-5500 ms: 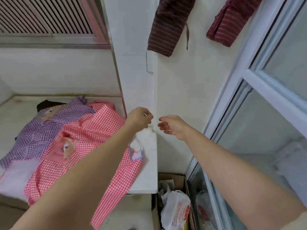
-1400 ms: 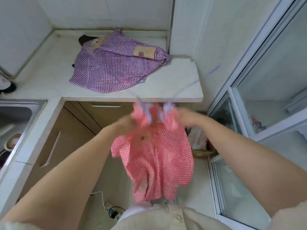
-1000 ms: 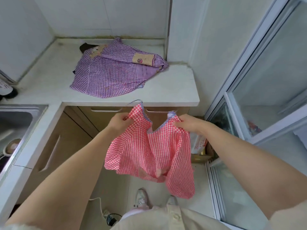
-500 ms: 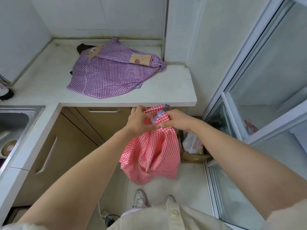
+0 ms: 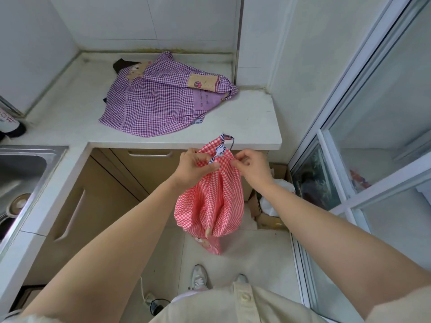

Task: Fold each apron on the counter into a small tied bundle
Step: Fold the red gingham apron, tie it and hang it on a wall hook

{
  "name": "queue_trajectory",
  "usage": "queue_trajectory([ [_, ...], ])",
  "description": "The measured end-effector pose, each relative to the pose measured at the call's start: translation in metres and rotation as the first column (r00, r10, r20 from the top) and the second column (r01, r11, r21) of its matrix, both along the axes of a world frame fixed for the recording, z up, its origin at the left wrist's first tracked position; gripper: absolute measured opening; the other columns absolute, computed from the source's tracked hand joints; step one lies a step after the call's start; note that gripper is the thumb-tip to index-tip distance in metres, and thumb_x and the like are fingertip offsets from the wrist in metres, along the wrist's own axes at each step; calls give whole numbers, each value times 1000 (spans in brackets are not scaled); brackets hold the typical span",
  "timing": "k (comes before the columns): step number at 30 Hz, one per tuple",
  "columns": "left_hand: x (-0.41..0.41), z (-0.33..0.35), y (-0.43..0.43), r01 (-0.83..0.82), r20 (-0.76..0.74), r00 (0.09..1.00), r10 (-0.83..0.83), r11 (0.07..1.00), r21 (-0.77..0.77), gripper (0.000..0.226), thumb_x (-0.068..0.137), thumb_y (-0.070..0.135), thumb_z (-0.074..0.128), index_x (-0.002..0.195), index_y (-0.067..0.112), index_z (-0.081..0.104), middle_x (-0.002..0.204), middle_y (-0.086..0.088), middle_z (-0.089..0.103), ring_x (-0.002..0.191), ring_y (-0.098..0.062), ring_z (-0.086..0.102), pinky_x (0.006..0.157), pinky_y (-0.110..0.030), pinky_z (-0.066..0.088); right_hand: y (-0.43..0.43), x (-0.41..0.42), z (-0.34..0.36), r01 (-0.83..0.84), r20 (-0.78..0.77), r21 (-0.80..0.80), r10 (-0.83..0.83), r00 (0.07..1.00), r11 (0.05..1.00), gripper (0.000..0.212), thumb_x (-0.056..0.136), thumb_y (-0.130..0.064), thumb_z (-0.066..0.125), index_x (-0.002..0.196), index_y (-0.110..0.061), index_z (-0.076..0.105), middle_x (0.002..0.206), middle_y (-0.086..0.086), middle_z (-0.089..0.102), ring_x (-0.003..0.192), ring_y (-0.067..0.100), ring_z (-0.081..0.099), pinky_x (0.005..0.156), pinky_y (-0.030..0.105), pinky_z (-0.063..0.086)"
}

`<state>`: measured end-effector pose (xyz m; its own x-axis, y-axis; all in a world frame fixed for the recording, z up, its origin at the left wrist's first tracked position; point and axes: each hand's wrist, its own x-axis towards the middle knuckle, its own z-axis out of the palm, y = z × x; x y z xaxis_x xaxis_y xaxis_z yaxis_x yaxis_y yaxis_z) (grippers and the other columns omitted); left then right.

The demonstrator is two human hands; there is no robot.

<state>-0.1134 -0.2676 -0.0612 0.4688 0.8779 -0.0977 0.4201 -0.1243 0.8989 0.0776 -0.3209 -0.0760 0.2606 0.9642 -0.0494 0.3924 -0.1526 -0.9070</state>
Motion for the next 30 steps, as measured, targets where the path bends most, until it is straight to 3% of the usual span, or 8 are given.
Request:
queue_trajectory([
  [6, -11, 9, 0, -58, -37, 998, 53, 984, -166, 25, 82, 11, 75, 99, 0, 60, 97, -26, 61, 79, -26, 57, 77, -49, 52, 7, -5, -7, -180, -111, -211, 159, 981, 961, 5, 99, -11, 53, 96, -7, 53, 87, 15, 71, 66, 22, 70, 63, 34, 59],
  [11, -42, -16, -6, -257, -343, 923, 175, 944, -209, 47, 90, -8, 49, 126, 0, 21, 89, 1, 41, 73, -13, 52, 64, -33, 55, -12, 14, -26, -385, -79, -635, 439, 895, 670, 4, 94, -9, 58, 97, -8, 61, 88, 9, 68, 74, 18, 67, 81, 37, 58],
  [14, -66, -36, -13, -225, -570, 822, 13, 926, -304, 24, 93, -2, 46, 116, -6, 43, 89, -7, 51, 86, -25, 58, 68, -28, 46, -30, 30, -34, -437, -69, -747, 595, 800, 501, 3, 89, -6, 65, 89, -6, 68, 83, 8, 68, 67, 13, 61, 72, 31, 53],
  [18, -68, -31, 2, -210, -488, 863, 129, 971, -114, 19, 96, 4, 44, 112, 5, 56, 111, -11, 62, 98, -28, 60, 78, -37, 49, -18, 39, -38, -40, 311, -363, 162, 937, 931, 21, 99, -10, 49, 99, -5, 69, 82, 1, 62, 76, 19, 57, 66, 29, 40],
  [23, -60, -19, 17, -246, -330, 915, 231, 969, -1, 35, 94, 2, 46, 128, 3, 53, 121, -10, 59, 103, -32, 61, 85, -43, 52, -4, 33, -9, -3, 184, -165, 34, 982, 986, 21, 100, -16, 50, 112, -10, 66, 94, 0, 63, 80, 12, 56, 65, 24, 38],
  [25, -65, -25, 11, -171, -463, 882, 92, 976, -131, 24, 90, 0, 49, 112, -1, 59, 101, -8, 60, 88, -25, 59, 79, -41, 53, -10, 33, -14, -245, 134, -527, 364, 921, 814, 13, 95, -10, 58, 102, -11, 68, 90, 2, 62, 75, 12, 57, 63, 22, 43],
  [28, -77, -35, -7, 22, -689, 661, -297, 925, -378, 19, 83, -6, 56, 93, 6, 68, 85, -3, 63, 78, -16, 57, 71, -27, 51, -28, 33, -29, -427, -264, -899, 660, 703, 95, 21, 93, 7, 53, 82, -8, 62, 75, 6, 58, 60, 10, 53, 55, 18, 44],
  [30, -82, -37, -7, 42, -704, 640, -309, 928, -369, 26, 79, -11, 52, 84, 7, 70, 77, -4, 61, 72, -16, 53, 63, -27, 44, -29, 34, -31, -428, -290, -903, 678, 676, 41, 34, 93, 11, 47, 76, -10, 67, 81, 9, 63, 62, 11, 54, 55, 18, 46],
])
